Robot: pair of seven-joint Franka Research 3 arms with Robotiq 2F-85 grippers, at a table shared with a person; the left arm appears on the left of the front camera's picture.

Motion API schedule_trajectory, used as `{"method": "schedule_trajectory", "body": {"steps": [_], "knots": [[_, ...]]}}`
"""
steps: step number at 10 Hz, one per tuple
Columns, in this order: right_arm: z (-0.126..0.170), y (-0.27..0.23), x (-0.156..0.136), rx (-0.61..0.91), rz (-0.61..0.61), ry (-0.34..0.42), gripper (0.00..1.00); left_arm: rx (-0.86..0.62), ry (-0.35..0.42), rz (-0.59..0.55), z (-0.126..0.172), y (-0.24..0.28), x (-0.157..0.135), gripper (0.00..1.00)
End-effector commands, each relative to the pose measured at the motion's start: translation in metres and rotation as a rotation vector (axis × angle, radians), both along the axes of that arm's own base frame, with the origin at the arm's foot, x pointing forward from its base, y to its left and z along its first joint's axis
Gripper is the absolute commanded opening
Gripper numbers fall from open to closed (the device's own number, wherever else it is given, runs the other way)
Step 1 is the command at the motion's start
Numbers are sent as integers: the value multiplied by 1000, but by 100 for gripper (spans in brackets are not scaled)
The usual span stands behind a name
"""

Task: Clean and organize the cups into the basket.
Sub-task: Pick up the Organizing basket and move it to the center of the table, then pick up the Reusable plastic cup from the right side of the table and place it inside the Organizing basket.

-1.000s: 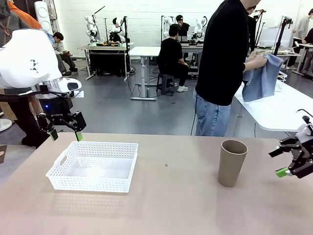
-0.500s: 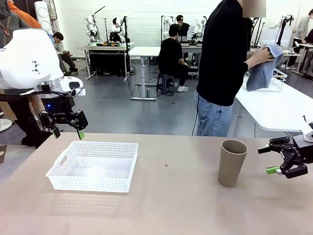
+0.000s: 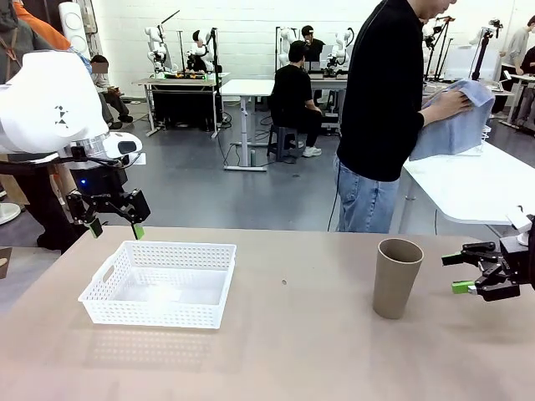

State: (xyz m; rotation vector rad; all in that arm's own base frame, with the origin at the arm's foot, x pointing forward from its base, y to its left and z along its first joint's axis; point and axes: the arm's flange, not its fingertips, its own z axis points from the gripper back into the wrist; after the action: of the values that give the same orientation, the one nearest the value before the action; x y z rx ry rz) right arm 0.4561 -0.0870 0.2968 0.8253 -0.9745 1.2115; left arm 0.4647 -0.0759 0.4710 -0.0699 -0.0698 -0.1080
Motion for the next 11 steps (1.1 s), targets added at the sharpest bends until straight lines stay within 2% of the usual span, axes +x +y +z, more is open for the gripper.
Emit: {"method": "schedule_trajectory", "body": {"steps": [1,3,5,8,11], "knots": [[4,0,-4,7,49,-40,100,0,-1,-1,0,-1,0,100],[2,1,-1,1,17,-15,100,0,-1,-1,0,-1,0,100],[-19,8,16,32,38,37,100,3,-4,18,-4,6,2,100],[-38,22,24,52,122,41,100,33,16,59,-30,17,13,100],[-42,29,29,85,138,8,100,60,36,71,-39,18,20,100]]}}
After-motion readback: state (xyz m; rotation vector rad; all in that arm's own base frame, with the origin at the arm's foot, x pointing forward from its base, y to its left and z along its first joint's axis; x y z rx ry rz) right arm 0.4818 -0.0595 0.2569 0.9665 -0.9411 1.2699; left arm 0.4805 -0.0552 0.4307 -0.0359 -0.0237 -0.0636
